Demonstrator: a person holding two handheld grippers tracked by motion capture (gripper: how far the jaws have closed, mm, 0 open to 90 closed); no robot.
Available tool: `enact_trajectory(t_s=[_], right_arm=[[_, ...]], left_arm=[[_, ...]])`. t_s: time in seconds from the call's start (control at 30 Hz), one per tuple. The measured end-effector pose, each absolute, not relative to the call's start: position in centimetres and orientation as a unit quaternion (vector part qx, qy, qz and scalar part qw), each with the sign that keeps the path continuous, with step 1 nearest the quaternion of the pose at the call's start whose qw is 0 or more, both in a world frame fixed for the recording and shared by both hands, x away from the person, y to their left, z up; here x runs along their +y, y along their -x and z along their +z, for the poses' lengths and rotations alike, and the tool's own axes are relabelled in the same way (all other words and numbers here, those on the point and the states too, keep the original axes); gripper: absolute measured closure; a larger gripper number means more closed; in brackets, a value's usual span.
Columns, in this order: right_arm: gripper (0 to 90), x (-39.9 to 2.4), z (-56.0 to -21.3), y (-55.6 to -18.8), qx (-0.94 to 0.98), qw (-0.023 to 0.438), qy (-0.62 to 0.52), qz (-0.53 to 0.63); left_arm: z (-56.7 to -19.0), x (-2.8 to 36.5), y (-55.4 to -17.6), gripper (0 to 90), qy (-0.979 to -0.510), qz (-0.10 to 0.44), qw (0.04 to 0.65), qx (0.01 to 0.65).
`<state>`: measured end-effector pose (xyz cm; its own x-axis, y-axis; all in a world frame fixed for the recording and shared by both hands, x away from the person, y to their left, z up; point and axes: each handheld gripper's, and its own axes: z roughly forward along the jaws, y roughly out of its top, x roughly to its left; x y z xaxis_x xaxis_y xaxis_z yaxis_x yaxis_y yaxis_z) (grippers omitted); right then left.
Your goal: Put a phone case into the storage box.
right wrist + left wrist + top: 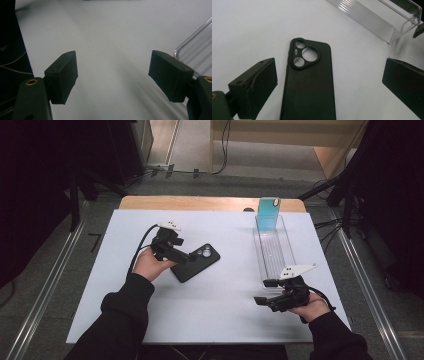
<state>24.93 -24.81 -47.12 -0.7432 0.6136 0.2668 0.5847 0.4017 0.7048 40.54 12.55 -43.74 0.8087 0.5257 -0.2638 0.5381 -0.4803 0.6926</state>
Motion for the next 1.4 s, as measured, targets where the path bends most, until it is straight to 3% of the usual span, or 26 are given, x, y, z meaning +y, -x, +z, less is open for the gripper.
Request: enact_trajectory(t_s=[0.5,1.4], right_arm=[[21.3,-24.8,-47.1,-24.9,0.837,0.018,-0.358,0.413],[21.3,-24.8,-47.1,-24.8,0.839,0.017,-0.358,0.410]], left_arm=[[-45.3,10.6,-41.3,0.4,-0.871,-0.014,0.389,0.301],[-48.0,9.9,-41.1,0.4,-0.892,0.025,0.327,0.310]])
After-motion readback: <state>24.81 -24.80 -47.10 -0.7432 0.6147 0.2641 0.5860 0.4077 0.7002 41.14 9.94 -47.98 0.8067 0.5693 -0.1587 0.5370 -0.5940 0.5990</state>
